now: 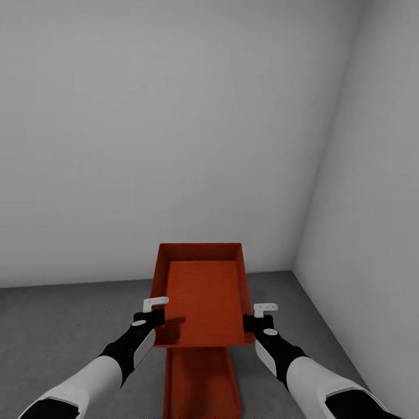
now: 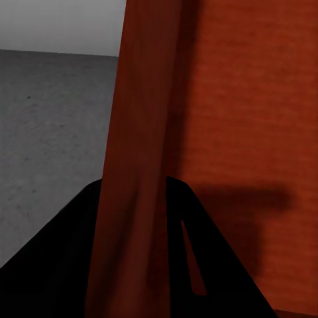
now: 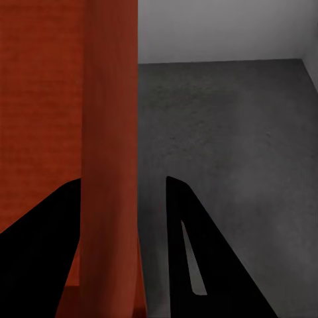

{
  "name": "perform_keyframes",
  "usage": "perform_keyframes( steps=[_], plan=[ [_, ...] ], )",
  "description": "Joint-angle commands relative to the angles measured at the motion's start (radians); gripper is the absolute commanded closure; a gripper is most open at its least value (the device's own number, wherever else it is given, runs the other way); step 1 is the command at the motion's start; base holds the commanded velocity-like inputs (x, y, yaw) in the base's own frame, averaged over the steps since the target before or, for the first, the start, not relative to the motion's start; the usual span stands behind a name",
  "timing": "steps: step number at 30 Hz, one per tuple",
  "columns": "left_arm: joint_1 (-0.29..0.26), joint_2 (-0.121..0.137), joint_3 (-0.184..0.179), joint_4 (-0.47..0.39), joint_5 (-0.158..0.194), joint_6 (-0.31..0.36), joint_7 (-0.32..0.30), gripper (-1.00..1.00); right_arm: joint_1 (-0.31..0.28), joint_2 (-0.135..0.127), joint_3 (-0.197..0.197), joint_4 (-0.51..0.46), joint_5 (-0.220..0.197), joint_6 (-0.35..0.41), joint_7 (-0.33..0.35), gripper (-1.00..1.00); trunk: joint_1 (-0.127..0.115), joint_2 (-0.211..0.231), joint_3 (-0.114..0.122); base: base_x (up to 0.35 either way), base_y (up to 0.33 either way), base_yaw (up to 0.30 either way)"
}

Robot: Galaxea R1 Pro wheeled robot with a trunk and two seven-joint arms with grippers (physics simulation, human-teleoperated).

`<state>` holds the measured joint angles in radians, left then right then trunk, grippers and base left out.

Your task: Move the two storage containers from the living room to the garage. In the garage, place one container on the floor and stack the other container on top of it (either order is fine).

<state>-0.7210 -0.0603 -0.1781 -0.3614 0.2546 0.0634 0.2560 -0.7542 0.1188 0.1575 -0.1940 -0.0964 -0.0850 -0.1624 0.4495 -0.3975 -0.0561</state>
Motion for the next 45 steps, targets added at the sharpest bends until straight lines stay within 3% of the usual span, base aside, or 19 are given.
perform_keyframes(
  steps=[1, 45],
  plan=[
    [-0.002, 0.008, 0.007, -0.005, -0.014, -0.019, 0.012, 1.0, -0.001, -0.001, 0.011, 0.004, -0.019, -0.004, -0.005, 1.0, 0.001, -0.003, -0.004, 0.0, 0.0, 0.0],
    [-0.002, 0.008, 0.009, -0.005, -0.014, -0.019, 0.012, 1.0, -0.001, -0.001, 0.011, 0.004, -0.019, -0.004, -0.005, 1.0, 0.001, -0.003, -0.074, 0.011, 0.0, 0.0]
  ],
)
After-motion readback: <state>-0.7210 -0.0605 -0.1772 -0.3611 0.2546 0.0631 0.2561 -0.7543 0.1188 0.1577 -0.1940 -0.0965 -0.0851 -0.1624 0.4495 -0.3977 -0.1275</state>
